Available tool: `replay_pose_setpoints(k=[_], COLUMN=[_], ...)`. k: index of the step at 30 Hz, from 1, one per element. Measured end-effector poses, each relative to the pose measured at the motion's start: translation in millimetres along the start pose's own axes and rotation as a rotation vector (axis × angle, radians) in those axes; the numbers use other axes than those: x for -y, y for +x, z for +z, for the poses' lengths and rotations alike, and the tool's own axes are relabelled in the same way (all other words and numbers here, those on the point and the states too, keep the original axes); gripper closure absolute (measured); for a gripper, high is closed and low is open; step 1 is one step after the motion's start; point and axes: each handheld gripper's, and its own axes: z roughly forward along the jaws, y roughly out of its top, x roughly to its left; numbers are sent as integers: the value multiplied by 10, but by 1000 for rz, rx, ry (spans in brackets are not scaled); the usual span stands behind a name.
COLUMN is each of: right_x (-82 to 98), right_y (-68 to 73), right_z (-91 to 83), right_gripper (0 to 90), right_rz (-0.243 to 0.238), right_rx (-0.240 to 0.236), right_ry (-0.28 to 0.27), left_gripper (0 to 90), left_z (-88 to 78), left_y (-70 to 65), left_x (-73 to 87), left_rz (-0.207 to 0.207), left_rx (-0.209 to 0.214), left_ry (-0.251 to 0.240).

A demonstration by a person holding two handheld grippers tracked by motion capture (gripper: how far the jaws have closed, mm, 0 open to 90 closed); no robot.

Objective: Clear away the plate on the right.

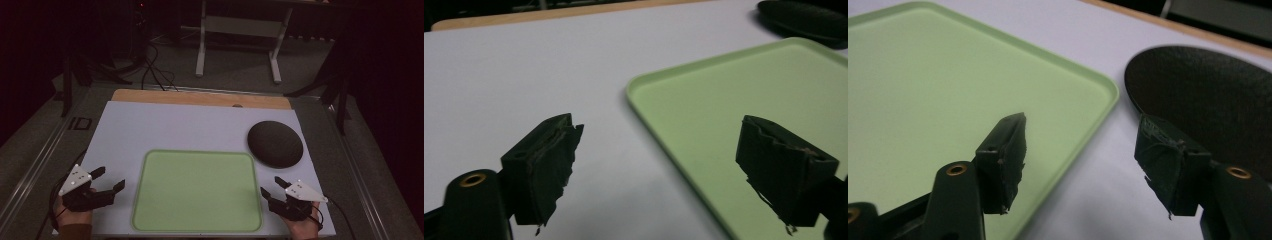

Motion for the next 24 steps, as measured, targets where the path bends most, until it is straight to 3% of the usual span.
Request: replay_pose_setpoints(k=[18,24], right_x=[13,12], right_y=[-79,-98], right_z=[-18,-47], right_gripper=[337,398], right_rz=[56,22], right_rx=[18,54], right_ry=[-5,-14], left_gripper=[176,180], left_z=[37,53], left_y=[-1,-2], left_x=[3,4], left_rz=[13,11], left_rx=[25,31], left_ry=[23,35])
